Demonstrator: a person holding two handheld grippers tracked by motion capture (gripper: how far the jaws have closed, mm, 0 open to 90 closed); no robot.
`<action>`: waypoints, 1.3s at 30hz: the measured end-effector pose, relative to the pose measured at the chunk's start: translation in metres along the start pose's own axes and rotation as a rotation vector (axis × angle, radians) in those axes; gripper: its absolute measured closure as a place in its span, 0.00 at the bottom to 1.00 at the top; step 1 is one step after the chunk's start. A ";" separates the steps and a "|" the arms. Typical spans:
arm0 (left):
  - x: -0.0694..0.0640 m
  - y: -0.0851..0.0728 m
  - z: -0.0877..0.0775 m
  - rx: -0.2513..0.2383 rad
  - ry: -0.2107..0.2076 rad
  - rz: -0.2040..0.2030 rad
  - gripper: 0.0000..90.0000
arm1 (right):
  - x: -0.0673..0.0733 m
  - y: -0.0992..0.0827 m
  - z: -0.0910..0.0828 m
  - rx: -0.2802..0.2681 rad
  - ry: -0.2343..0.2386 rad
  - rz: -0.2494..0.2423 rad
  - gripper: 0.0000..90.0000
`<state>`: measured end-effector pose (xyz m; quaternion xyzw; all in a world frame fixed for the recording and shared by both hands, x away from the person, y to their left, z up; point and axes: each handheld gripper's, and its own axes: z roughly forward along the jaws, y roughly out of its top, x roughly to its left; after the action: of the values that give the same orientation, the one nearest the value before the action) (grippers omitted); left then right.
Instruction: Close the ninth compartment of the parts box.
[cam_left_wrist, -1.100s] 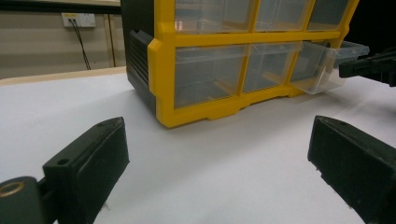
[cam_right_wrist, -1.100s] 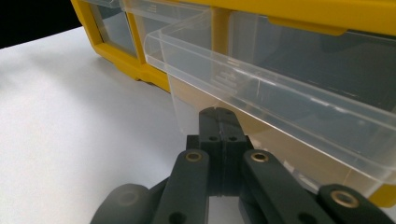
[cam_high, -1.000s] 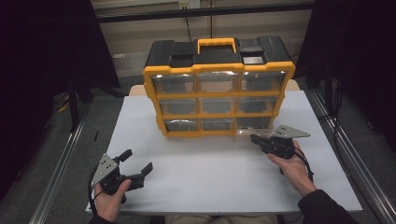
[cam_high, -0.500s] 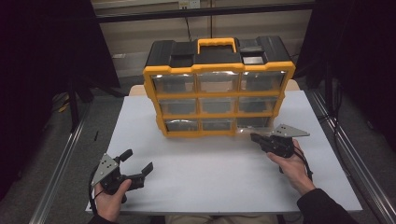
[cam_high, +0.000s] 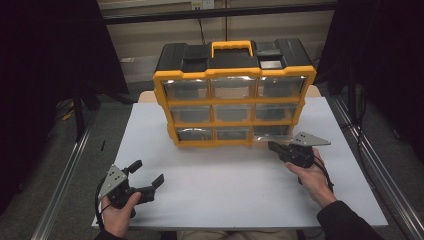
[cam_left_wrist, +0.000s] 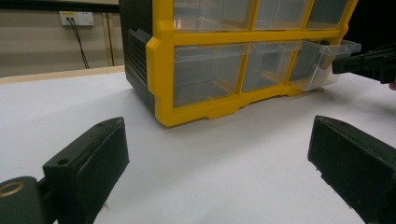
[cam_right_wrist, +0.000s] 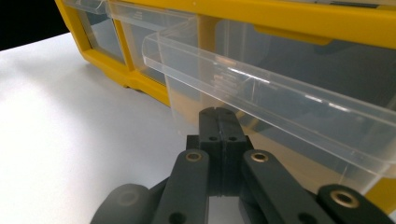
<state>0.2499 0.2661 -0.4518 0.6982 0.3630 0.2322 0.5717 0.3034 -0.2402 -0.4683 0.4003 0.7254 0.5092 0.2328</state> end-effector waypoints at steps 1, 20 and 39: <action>0.000 0.000 0.000 0.000 0.000 0.000 0.05 | 0.000 0.000 0.000 0.000 0.001 0.003 1.00; 0.000 0.000 0.000 0.002 0.002 0.001 0.05 | -0.001 0.003 0.006 -0.005 -0.009 -0.004 1.00; 0.000 0.000 0.000 0.000 -0.002 -0.002 0.05 | -0.003 0.006 0.010 -0.018 -0.021 -0.007 1.00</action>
<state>0.2501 0.2665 -0.4521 0.6979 0.3632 0.2312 0.5724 0.3149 -0.2364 -0.4673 0.4010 0.7199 0.5104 0.2459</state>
